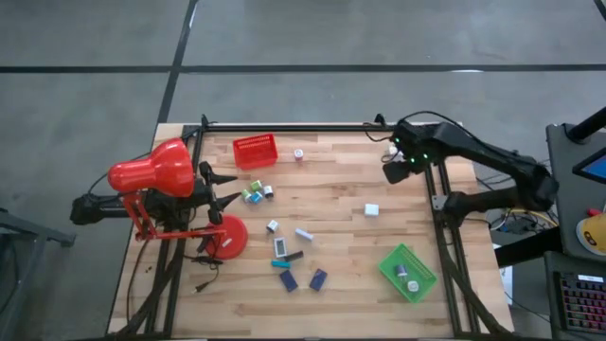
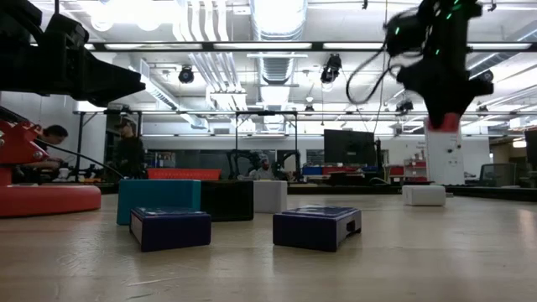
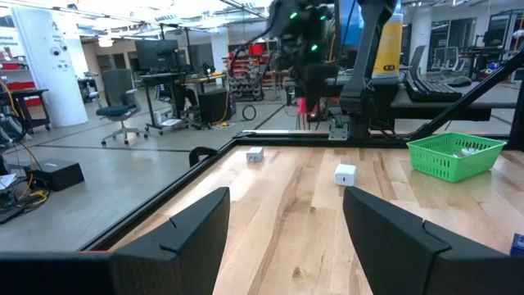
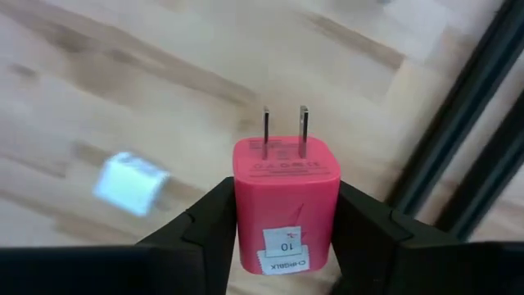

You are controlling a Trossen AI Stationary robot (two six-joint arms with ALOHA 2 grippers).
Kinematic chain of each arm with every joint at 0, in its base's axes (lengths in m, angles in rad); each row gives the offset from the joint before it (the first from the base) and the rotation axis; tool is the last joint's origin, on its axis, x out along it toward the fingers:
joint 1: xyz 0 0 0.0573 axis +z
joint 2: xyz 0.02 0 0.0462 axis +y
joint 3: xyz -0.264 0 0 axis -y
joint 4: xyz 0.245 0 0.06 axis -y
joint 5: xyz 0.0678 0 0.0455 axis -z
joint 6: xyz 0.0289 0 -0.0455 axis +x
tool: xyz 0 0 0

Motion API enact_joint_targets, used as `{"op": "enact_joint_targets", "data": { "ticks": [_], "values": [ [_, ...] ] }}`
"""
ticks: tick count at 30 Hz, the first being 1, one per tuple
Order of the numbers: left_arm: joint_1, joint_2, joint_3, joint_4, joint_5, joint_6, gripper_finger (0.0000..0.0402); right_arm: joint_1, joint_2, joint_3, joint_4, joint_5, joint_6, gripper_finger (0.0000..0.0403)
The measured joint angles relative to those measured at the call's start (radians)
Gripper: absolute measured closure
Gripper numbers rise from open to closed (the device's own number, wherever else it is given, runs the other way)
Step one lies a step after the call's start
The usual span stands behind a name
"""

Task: Pick & Place Office items
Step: Put the pink charger adapter into the green bin

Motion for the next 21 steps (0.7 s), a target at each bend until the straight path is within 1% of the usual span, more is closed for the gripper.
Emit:
{"op": "enact_joint_targets", "data": {
  "ticks": [4, 9, 14, 18, 21],
  "values": [
    [0.000, 0.000, 0.000, 0.000, 0.000, 0.000, 0.0156, 0.140, -0.079, 0.000, 0.000, 0.000, 0.126, 0.0244],
    [0.000, 0.000, 0.000, 0.000, 0.000, 0.000, 0.0156, 0.312, -0.131, 0.000, 0.002, 0.000, 0.266, 0.0229],
    [0.000, 0.000, 0.000, 0.000, 0.000, 0.000, 0.0156, 0.466, -0.139, 0.000, 0.001, 0.001, 0.395, 0.0235],
    [0.000, 0.000, 0.000, 0.000, 0.000, 0.000, 0.0156, 0.574, -0.127, 0.000, 0.001, 0.000, 0.512, 0.0244],
    [0.000, 0.000, 0.000, 0.000, 0.000, 0.000, 0.0156, 0.655, -0.107, 0.000, 0.000, 0.000, 0.589, 0.0243]
  ]
}}
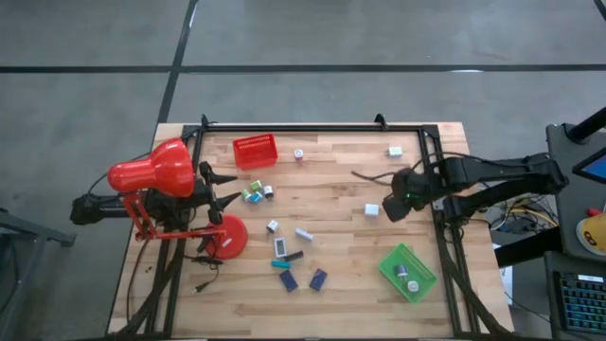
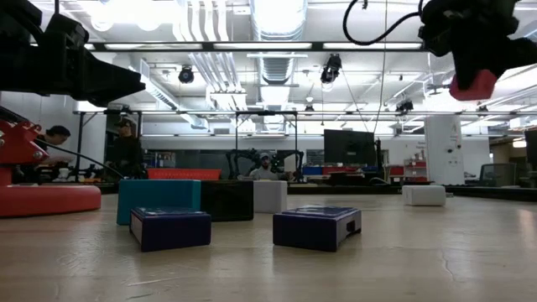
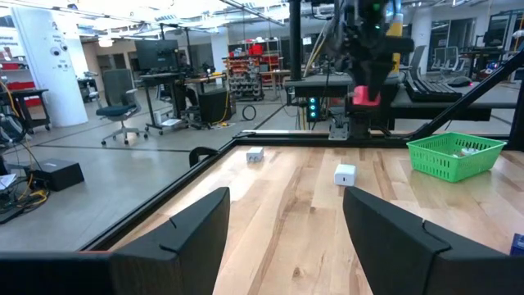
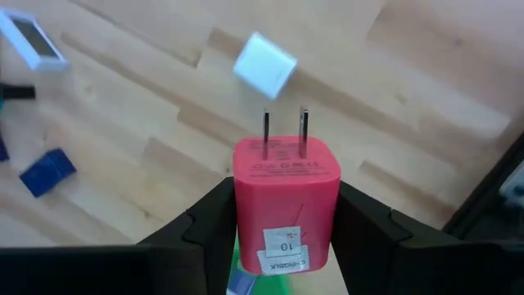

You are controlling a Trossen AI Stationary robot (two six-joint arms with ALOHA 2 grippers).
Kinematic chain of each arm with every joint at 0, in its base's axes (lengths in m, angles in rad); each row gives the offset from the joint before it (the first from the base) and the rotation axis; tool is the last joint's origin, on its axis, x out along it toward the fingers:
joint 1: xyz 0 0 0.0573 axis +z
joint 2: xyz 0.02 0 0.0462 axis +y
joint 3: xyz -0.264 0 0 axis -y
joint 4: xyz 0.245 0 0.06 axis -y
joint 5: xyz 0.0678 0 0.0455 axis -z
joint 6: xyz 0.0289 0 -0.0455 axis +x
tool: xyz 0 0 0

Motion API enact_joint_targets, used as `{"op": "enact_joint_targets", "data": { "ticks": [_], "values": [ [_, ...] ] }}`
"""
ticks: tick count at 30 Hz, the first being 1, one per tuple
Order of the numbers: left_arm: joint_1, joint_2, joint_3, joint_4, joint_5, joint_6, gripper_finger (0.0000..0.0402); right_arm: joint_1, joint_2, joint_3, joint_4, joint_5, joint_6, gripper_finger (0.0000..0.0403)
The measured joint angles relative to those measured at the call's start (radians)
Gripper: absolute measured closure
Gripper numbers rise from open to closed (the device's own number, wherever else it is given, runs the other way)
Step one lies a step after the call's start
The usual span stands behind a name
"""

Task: Pick & Place Office items
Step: Put the pink charger adapter into the green bin

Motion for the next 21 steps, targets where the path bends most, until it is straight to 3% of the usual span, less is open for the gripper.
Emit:
{"op": "enact_joint_targets", "data": {
  "ticks": [21],
  "values": [
    [0.000, 0.000, 0.000, 0.000, 0.000, 0.000, 0.0156, 0.522, 0.223, 0.000, 0.085, -0.027, 0.598, 0.0235]
  ]
}}
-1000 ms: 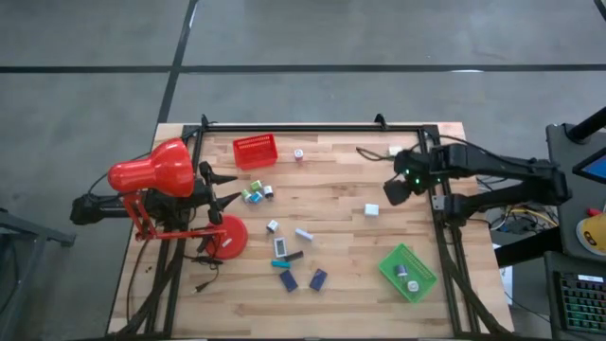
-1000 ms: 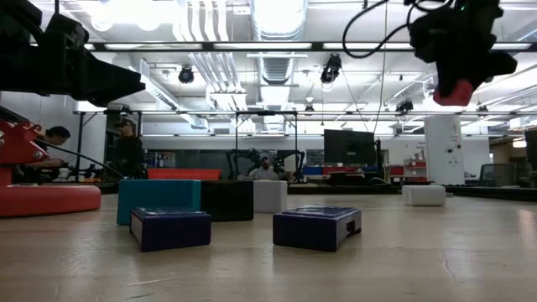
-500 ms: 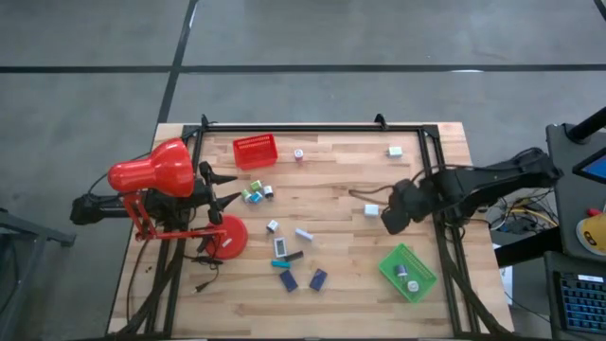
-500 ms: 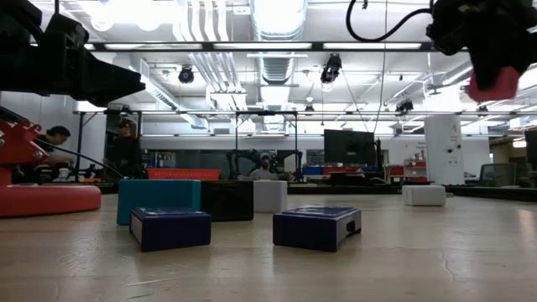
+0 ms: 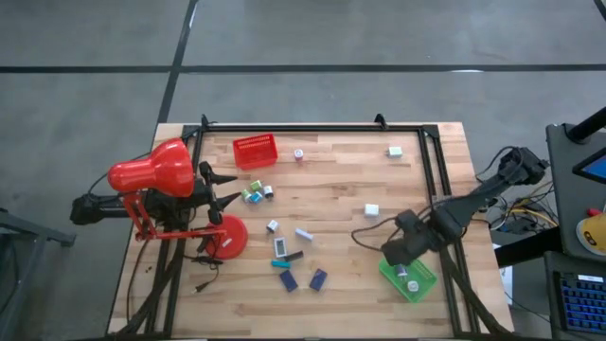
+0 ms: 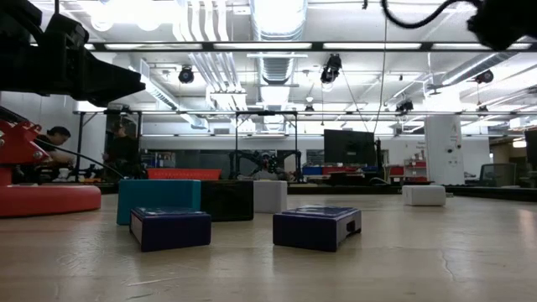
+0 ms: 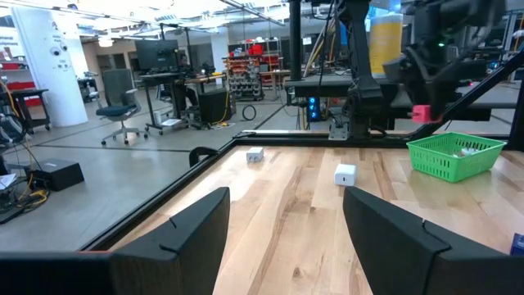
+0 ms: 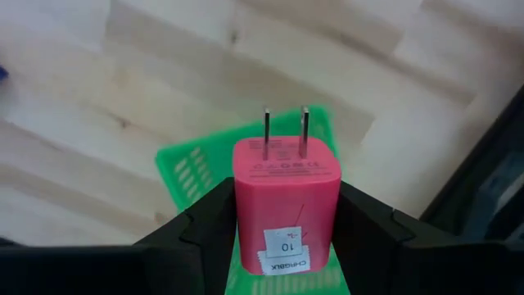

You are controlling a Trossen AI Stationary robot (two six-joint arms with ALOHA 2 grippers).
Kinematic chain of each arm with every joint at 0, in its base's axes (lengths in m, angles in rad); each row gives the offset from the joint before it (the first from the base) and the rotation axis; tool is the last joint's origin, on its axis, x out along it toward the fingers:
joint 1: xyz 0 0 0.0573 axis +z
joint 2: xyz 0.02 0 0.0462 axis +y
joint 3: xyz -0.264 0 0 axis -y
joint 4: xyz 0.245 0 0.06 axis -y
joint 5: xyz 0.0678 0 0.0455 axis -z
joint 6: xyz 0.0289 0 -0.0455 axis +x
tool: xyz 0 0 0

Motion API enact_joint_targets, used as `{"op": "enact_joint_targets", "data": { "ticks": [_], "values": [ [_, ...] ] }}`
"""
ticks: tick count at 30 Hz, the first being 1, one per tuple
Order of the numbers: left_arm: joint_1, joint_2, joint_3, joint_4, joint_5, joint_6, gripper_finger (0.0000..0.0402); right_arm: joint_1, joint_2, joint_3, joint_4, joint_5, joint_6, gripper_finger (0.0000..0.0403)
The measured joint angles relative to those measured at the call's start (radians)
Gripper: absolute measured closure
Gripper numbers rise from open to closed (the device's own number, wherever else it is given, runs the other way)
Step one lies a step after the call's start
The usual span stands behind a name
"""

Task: Pick & Place Office items
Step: Put the pink charger adapter into the green bin

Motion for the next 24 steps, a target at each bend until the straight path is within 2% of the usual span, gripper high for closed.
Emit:
{"op": "enact_joint_targets", "data": {
  "ticks": [4, 10, 24],
  "values": [
    [0.000, 0.000, 0.000, 0.000, 0.000, 0.000, 0.0156, 0.068, 0.025, 0.000, 0.025, 0.000, 0.098, 0.0230],
    [0.000, 0.000, 0.000, 0.000, 0.000, 0.000, 0.0156, 0.132, 0.094, 0.000, 0.063, -0.003, 0.150, 0.0233],
    [0.000, 0.000, 0.000, 0.000, 0.000, 0.000, 0.0156, 0.150, 0.233, -0.009, 0.065, -0.017, 0.132, 0.0226]
  ]
}}
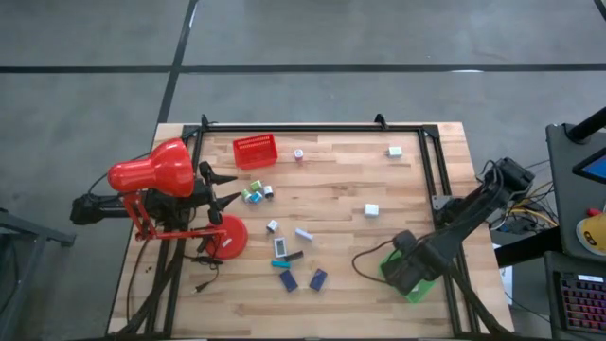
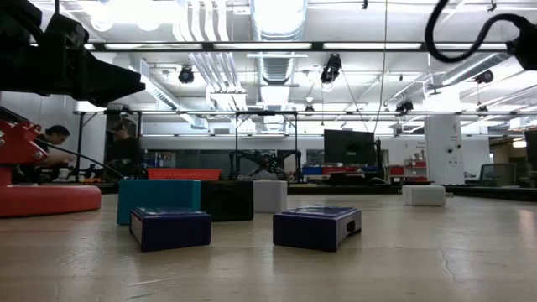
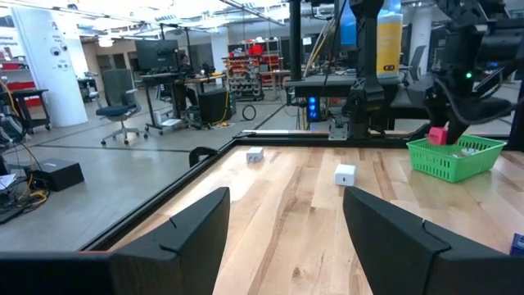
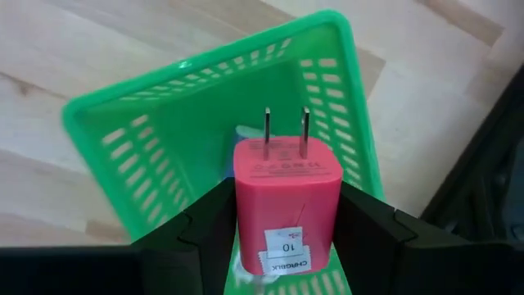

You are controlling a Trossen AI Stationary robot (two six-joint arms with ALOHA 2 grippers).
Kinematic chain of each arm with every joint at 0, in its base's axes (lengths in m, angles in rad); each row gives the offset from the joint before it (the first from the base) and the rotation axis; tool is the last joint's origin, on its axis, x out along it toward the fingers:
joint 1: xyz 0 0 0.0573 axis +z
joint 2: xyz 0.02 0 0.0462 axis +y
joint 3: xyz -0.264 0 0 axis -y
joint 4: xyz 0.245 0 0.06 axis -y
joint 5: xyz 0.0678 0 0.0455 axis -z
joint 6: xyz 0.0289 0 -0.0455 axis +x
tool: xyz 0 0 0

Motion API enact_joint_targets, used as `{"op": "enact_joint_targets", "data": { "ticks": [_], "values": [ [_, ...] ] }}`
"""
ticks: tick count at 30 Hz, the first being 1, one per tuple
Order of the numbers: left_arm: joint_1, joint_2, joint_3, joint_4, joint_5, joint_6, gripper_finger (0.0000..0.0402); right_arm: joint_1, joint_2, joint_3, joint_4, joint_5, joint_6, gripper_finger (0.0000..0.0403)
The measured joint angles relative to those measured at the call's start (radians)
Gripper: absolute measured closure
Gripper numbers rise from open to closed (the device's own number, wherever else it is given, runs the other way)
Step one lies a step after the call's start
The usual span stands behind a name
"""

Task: Pick & Place Office items
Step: Put the pink charger adapter into the green bin

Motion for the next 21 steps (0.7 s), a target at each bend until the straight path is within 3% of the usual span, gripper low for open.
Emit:
{"op": "enact_joint_targets", "data": {
  "ticks": [21],
  "values": [
    [0.000, 0.000, 0.000, 0.000, 0.000, 0.000, 0.0156, -0.001, 0.055, -0.043, 0.072, 0.061, -0.094, 0.0225]
  ]
}}
